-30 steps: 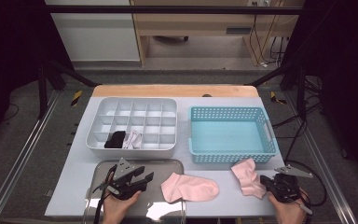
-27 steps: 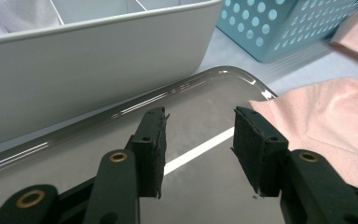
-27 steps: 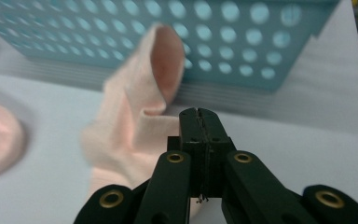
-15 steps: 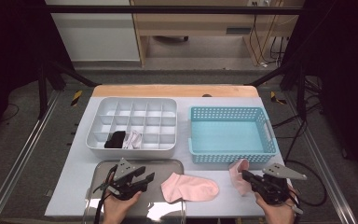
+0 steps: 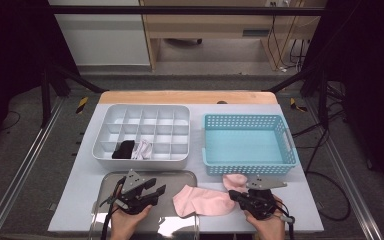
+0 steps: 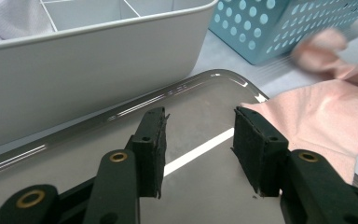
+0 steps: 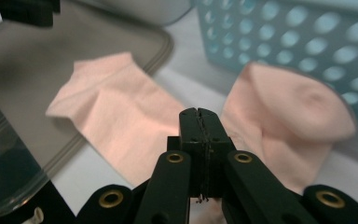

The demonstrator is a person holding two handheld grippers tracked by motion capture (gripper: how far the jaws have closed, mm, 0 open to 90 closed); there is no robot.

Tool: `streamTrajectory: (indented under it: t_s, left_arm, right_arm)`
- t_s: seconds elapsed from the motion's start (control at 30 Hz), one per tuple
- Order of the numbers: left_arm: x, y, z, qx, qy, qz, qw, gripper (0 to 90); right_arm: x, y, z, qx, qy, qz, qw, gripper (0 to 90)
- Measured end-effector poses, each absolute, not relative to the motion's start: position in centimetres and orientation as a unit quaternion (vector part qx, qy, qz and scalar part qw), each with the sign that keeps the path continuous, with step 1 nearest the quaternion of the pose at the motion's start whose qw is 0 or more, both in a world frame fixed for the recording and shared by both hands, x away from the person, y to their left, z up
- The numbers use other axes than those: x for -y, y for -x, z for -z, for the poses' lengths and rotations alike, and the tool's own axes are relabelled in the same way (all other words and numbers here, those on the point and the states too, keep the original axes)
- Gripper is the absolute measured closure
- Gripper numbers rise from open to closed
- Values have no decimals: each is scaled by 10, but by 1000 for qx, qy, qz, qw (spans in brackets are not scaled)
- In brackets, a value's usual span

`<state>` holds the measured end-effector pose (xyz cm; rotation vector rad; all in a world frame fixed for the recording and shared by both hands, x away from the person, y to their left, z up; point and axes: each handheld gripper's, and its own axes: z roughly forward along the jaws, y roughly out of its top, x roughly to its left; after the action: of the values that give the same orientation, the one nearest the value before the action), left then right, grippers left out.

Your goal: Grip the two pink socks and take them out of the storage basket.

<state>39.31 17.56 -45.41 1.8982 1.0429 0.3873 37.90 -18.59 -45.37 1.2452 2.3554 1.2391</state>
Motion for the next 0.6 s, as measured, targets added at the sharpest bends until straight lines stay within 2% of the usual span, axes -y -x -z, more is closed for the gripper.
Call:
streamTrajectory:
  t_s: [0.1, 0.3, 0.4, 0.6]
  left_arm:
    - [-176, -393, 453, -422, -769, -157, 455, 528]
    - [-175, -392, 452, -421, -768, -148, 461, 540]
    - [-173, -390, 451, -417, -769, -147, 463, 549]
    - [-170, -388, 450, -411, -770, -145, 466, 561]
  right_arm:
    - [182, -377, 462, -808, -420, -404, 86, 892]
    - [204, -377, 449, -779, -425, -444, 125, 797]
    - [211, -375, 450, -776, -429, -443, 129, 779]
    - [216, -374, 454, -780, -415, -446, 142, 682]
